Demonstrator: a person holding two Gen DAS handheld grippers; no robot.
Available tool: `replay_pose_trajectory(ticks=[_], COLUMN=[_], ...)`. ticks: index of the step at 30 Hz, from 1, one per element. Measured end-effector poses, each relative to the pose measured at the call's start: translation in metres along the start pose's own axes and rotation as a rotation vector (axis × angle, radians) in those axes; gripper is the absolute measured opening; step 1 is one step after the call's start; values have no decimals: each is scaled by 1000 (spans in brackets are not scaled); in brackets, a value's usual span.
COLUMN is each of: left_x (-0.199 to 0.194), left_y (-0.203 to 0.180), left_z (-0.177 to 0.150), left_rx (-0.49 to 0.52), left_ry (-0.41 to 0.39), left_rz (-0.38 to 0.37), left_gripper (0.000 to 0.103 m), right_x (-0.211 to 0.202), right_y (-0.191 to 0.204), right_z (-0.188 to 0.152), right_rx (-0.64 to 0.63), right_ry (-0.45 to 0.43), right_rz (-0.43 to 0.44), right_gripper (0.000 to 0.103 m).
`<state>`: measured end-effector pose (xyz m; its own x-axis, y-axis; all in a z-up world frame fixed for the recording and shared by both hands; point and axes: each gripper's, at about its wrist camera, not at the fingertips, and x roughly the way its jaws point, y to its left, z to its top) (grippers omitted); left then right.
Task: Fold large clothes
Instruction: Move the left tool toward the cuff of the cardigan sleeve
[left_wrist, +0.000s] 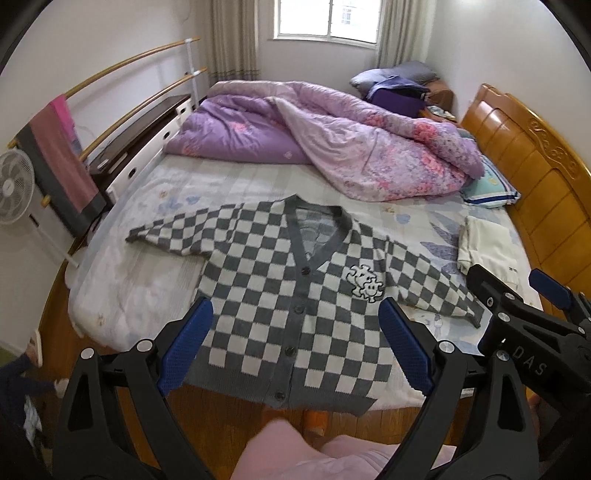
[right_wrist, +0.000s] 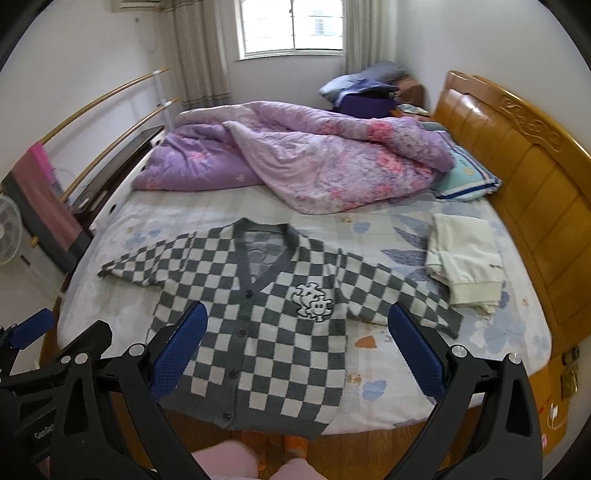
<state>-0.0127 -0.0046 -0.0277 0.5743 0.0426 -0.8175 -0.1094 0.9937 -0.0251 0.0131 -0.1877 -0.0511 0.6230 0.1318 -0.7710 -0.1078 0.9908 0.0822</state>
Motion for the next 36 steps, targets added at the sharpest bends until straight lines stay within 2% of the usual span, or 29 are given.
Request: replay_pose_trajectory(ticks=[5,9,15,18,29,36], left_x=[1,5,14,27,99,152], left_y=[12,25,56,77,206,293], left_z=[-4,-6,0,9,64,96], left_rx=[-44,-76,-101,-102,-112,-176], left_ry=[35,61,73,87,153,222], left_rz=[24,26,17,12,-61,-86], left_gripper=[91,91,91,91,91,91], right_x=[11,19,37,49,128,184], right_y=[9,25,54,78,202,273], right_z=[2,5,12,17,59,89], right_rx=[-21,-52,-69,-77,-47,-32], right_ry=[40,62,89,103,202,266], right_rz=[78,119,141,132,82,59], right_gripper=[93,88,87,83,81,81])
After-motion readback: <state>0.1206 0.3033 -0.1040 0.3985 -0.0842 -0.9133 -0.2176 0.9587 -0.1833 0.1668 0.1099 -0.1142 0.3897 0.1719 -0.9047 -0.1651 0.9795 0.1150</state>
